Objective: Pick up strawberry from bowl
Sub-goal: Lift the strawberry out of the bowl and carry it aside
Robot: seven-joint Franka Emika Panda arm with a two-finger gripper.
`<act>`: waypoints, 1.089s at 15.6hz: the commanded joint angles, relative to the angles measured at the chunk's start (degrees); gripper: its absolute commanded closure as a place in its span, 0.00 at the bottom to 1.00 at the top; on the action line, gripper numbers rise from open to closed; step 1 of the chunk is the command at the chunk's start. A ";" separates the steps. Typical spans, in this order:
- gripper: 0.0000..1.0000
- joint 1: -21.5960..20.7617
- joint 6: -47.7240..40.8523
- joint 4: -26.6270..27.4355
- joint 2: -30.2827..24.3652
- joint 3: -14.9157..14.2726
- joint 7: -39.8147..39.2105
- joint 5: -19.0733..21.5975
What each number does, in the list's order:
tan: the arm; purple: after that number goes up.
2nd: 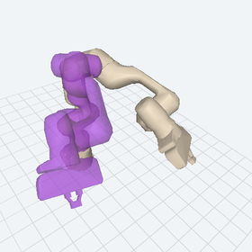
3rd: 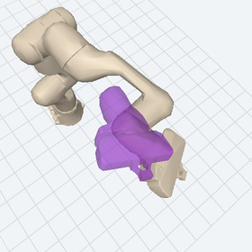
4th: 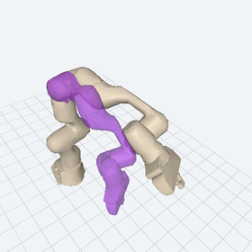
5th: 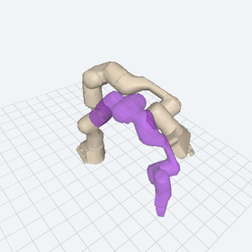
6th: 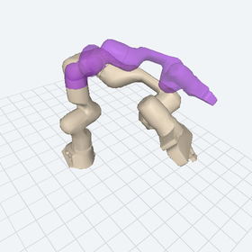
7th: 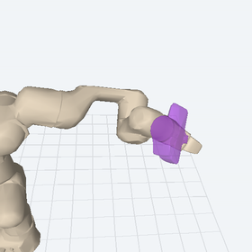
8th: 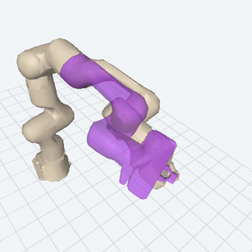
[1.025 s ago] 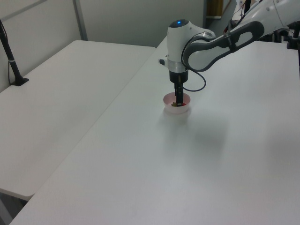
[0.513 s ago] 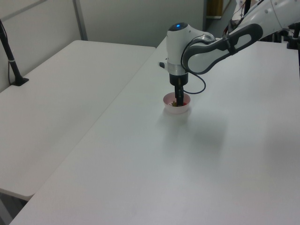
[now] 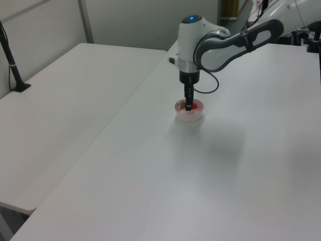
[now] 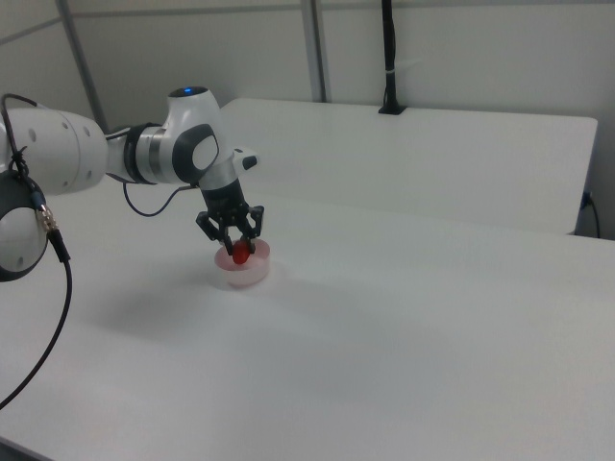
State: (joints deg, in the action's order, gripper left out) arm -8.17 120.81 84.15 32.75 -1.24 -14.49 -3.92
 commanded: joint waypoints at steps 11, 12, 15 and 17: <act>0.60 12.03 -5.33 1.19 -2.88 -1.22 -3.79 -1.44; 0.60 13.26 -3.58 1.19 -1.83 -1.22 -3.79 -1.53; 0.53 14.50 2.05 1.54 0.29 -1.22 -3.62 -2.31; 0.53 15.73 2.94 1.54 2.04 -1.22 -3.27 -4.59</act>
State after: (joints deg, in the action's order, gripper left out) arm 6.82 121.00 84.83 33.01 -2.56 -17.84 -5.71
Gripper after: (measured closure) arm 0.542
